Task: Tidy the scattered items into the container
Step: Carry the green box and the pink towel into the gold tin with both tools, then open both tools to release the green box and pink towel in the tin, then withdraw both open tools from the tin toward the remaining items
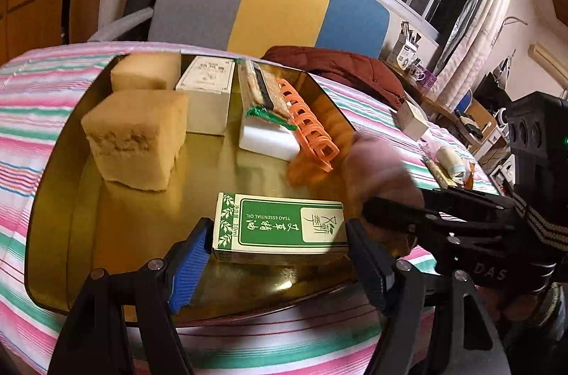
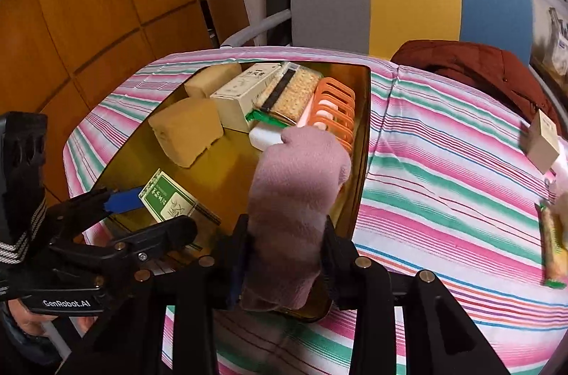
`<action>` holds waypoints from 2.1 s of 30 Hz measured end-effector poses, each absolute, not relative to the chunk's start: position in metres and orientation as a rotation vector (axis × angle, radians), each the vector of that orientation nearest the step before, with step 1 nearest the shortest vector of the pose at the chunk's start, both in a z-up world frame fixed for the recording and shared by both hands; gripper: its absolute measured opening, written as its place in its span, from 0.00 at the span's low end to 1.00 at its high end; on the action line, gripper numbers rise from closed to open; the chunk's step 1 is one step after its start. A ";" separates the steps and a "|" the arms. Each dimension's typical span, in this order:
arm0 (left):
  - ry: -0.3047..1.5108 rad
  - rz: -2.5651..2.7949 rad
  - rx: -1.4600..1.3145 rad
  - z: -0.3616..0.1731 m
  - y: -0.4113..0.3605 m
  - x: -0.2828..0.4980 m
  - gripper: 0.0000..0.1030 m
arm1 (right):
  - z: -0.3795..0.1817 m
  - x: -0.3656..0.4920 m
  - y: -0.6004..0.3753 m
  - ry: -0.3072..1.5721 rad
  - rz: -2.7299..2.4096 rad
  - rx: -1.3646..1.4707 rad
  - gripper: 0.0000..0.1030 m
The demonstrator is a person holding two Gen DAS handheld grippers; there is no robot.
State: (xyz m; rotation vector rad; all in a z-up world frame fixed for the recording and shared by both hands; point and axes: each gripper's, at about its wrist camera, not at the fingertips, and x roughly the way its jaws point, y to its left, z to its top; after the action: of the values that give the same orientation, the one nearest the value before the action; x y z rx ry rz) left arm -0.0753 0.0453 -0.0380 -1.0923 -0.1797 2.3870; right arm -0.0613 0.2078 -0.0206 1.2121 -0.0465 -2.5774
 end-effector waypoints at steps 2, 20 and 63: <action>-0.165 2.384 -1.092 -0.039 0.049 -0.075 0.74 | -0.022 -0.060 0.211 -0.069 -2.573 1.213 0.44; -0.118 2.318 -1.068 -0.034 0.070 -0.058 0.75 | -0.015 -0.015 0.282 -0.346 -2.747 1.110 0.53; 0.366 1.898 -0.984 -0.062 0.286 0.022 0.77 | 0.006 -0.026 0.634 -0.525 -3.116 1.520 0.79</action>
State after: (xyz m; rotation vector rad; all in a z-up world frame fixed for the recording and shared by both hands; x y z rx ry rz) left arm 0.0223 0.2861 -0.0617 -0.9845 0.3663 1.8977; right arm -0.0257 0.6341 0.0059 1.5203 -0.5248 -3.1163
